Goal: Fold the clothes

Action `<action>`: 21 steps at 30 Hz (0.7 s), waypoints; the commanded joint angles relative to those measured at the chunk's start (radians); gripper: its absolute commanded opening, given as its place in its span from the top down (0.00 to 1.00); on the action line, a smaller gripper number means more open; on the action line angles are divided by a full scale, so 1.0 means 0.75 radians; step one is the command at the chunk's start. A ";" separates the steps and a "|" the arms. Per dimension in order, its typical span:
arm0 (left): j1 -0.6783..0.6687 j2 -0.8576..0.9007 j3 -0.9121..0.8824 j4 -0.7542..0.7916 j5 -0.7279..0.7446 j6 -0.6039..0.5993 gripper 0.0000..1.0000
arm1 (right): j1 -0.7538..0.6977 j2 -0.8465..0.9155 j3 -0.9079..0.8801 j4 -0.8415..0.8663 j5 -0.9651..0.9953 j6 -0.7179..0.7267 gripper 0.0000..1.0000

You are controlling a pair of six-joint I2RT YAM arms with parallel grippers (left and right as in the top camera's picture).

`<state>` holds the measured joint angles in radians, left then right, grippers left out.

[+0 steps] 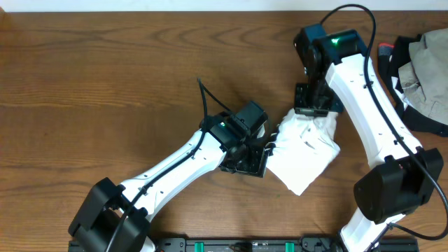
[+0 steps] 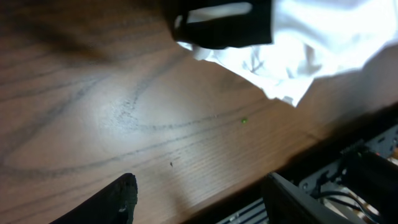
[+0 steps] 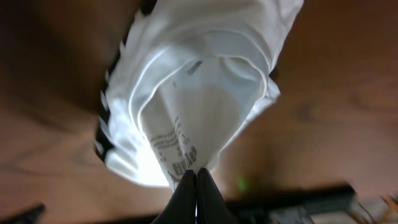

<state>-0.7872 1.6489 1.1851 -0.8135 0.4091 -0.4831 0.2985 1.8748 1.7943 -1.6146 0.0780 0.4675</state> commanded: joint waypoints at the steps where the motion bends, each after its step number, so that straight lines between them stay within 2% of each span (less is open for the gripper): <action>1: 0.007 -0.012 -0.004 0.002 -0.066 -0.018 0.33 | 0.004 -0.001 0.013 -0.090 0.038 0.022 0.99; 8: 0.010 -0.012 -0.004 0.016 -0.075 -0.026 0.33 | 0.074 -0.006 -0.014 -0.112 -0.042 -0.057 0.99; 12: 0.010 -0.012 -0.004 0.017 -0.075 -0.026 0.33 | 0.112 -0.006 -0.014 -0.113 -0.036 -0.077 0.86; 17: 0.039 -0.012 -0.004 0.014 -0.084 -0.026 0.33 | 0.146 -0.006 -0.014 -0.113 -0.040 -0.077 0.87; 21: 0.094 -0.012 -0.004 0.001 -0.084 -0.026 0.33 | 0.156 -0.007 -0.014 -0.113 -0.040 -0.077 0.81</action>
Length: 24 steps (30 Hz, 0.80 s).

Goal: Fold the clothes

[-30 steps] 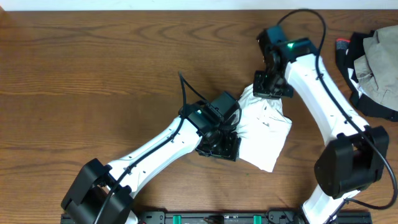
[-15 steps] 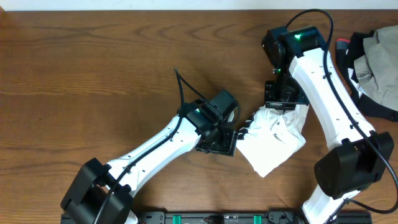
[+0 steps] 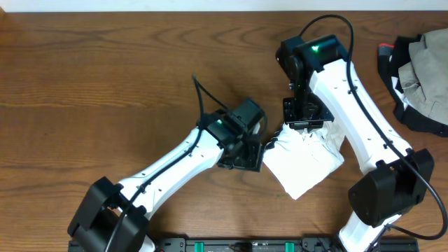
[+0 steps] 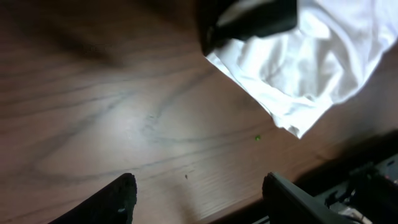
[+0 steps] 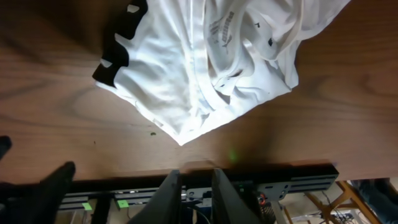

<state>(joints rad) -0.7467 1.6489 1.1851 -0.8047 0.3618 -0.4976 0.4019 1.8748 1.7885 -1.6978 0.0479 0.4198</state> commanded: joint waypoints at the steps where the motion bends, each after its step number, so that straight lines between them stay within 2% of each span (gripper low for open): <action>1: 0.056 -0.012 -0.004 -0.013 -0.021 -0.007 0.32 | 0.018 -0.007 -0.007 -0.002 0.000 -0.013 0.79; 6: 0.157 -0.012 -0.004 -0.022 -0.021 -0.007 0.33 | 0.019 -0.006 -0.042 0.001 0.006 -0.013 0.85; 7: 0.175 -0.012 -0.004 -0.021 -0.021 -0.006 0.32 | 0.019 -0.006 -0.067 0.001 0.006 -0.013 0.83; 9: 0.208 -0.012 -0.004 -0.024 -0.021 -0.001 0.32 | 0.019 -0.006 -0.141 0.005 0.006 -0.018 0.71; 16: 0.271 -0.012 -0.004 -0.049 -0.021 0.025 0.32 | 0.032 -0.006 -0.431 0.200 -0.159 -0.023 0.77; 22: 0.271 -0.012 -0.004 -0.052 -0.021 0.025 0.32 | 0.095 -0.006 -0.595 0.322 -0.213 -0.022 0.57; 24: 0.271 -0.012 -0.004 -0.051 -0.021 0.025 0.32 | 0.122 -0.006 -0.630 0.349 -0.217 -0.011 0.46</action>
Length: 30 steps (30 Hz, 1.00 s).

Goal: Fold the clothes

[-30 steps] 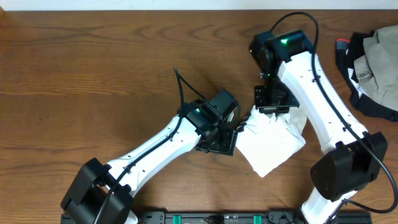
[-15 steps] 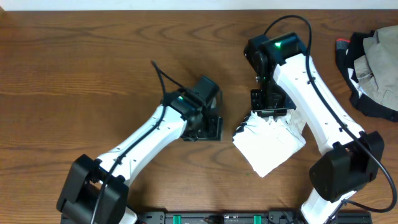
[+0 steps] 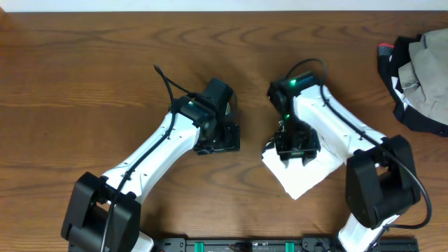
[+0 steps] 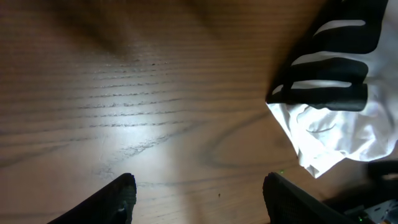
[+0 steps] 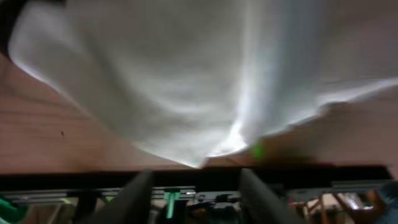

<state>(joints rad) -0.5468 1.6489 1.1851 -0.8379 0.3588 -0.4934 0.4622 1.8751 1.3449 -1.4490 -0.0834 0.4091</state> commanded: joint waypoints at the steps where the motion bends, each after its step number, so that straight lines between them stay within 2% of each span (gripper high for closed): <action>1: 0.005 -0.012 -0.004 -0.007 -0.018 0.019 0.32 | 0.053 -0.007 -0.052 0.032 -0.042 0.007 0.39; 2: 0.005 -0.012 -0.004 -0.007 -0.018 0.019 0.32 | 0.067 -0.007 -0.068 0.053 -0.043 0.007 0.35; 6: 0.005 -0.012 -0.004 -0.008 -0.017 0.019 0.32 | 0.109 -0.007 -0.149 0.184 -0.038 0.013 0.28; 14: 0.005 -0.012 -0.004 -0.018 -0.017 0.039 0.32 | 0.113 -0.007 -0.204 0.262 0.232 0.138 0.37; 20: 0.005 -0.012 -0.004 -0.017 -0.018 0.039 0.32 | 0.114 -0.007 -0.204 0.314 0.246 0.137 0.61; 22: 0.005 -0.012 -0.004 -0.018 -0.018 0.039 0.32 | 0.114 -0.007 -0.204 0.328 0.246 0.137 0.76; 24: 0.005 -0.012 -0.004 -0.020 -0.018 0.039 0.32 | 0.114 -0.007 -0.204 0.331 0.246 0.137 0.97; 25: 0.005 -0.012 -0.004 -0.020 -0.017 0.040 0.32 | 0.114 -0.007 -0.204 0.331 0.246 0.137 0.99; 30: 0.005 -0.012 -0.004 -0.022 -0.017 0.060 0.32 | 0.115 -0.008 -0.172 0.269 0.246 0.145 0.99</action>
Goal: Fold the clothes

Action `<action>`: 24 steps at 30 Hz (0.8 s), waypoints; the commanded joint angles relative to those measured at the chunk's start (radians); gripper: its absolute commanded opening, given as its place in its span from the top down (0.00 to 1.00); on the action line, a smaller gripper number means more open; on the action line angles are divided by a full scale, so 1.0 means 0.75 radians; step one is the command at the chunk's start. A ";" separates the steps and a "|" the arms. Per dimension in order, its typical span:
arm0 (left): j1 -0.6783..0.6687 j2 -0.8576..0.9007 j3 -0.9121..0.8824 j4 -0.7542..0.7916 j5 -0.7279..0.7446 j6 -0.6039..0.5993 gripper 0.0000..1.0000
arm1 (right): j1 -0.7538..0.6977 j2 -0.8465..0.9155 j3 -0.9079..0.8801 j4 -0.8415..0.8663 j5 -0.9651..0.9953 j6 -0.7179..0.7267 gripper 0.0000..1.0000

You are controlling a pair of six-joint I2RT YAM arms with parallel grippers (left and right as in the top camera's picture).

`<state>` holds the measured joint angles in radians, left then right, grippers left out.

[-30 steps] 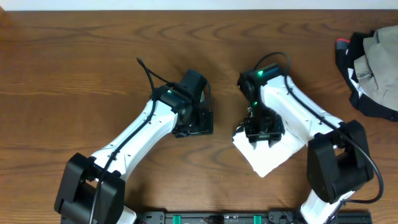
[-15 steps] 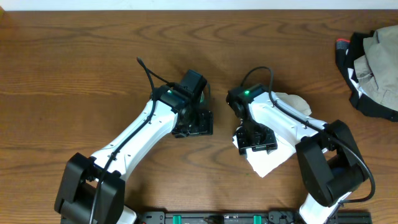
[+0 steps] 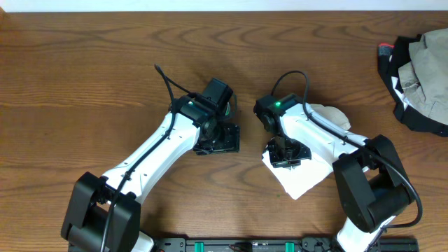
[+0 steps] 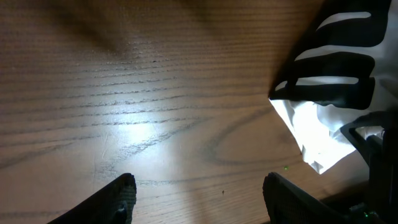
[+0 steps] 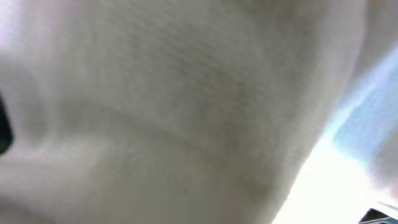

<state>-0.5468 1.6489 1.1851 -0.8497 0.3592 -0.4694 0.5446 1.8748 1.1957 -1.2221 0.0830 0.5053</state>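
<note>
A white garment [image 3: 308, 175] with black striped trim lies bunched on the wood table, right of centre. My right gripper [image 3: 285, 152] is down on the garment's left part. White cloth [image 5: 186, 106] fills the right wrist view and hides the fingers. My left gripper [image 3: 218, 138] is a short way left of the garment, over bare wood. In the left wrist view the left gripper [image 4: 199, 186] stands open and empty, and the garment's black-striped edge [image 4: 329, 74] shows at the right.
A pile of dark and beige clothes [image 3: 420, 70] lies at the table's right edge. A black rail [image 3: 245, 245] runs along the front edge. Bare wood [image 3: 84, 84] stretches across the left half and back of the table.
My right gripper has gone lower and slightly left onto the garment, so cloth now fills its view and hides the fingers. The left arm has not moved.
My right gripper was shut on the white garment, with the open left gripper close by its left edge. Then the right gripper was open above the dropped garment. Later the left arm was further left, and the right gripper is now pressed into the cloth.
</note>
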 commanded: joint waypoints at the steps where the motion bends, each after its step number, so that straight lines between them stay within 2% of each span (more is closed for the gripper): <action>1: 0.005 -0.012 -0.004 -0.006 -0.018 0.027 0.32 | 0.006 -0.009 0.052 -0.075 0.024 0.026 0.99; 4: 0.005 -0.012 -0.004 -0.001 -0.018 0.028 0.32 | 0.006 -0.018 0.144 -0.211 -0.014 0.030 0.99; 7: 0.005 -0.012 -0.004 0.004 -0.019 0.027 0.32 | 0.008 -0.024 0.250 -0.378 -0.179 0.013 0.99; 11: 0.005 -0.012 -0.004 0.005 -0.019 0.027 0.32 | 0.028 -0.024 0.280 -0.467 -0.356 -0.126 0.98; 16: 0.005 -0.012 -0.004 0.004 -0.019 0.028 0.32 | 0.078 -0.024 0.236 -0.473 -0.402 -0.192 0.85; 18: 0.005 -0.012 -0.004 0.004 -0.019 0.028 0.32 | 0.104 -0.024 0.209 -0.470 -0.402 -0.192 0.72; 19: 0.005 -0.012 -0.004 0.004 -0.022 0.028 0.32 | 0.114 -0.024 0.199 -0.470 -0.399 -0.192 0.70; 20: 0.005 -0.012 -0.004 0.004 -0.026 0.028 0.32 | 0.121 -0.024 0.195 -0.470 -0.395 -0.191 0.74; 21: 0.005 -0.012 -0.004 0.003 -0.030 0.028 0.32 | 0.123 -0.024 0.196 -0.470 -0.395 -0.190 0.82; 22: 0.005 -0.012 -0.004 0.003 -0.035 0.032 0.32 | 0.122 -0.024 0.196 -0.468 -0.392 -0.167 0.96; 24: 0.005 -0.012 -0.004 0.003 -0.043 0.032 0.32 | 0.118 -0.027 0.203 -0.451 -0.351 -0.086 0.99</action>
<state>-0.5468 1.6489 1.1851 -0.8448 0.3542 -0.4664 0.6319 1.8690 1.3457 -1.5715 -0.1974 0.3862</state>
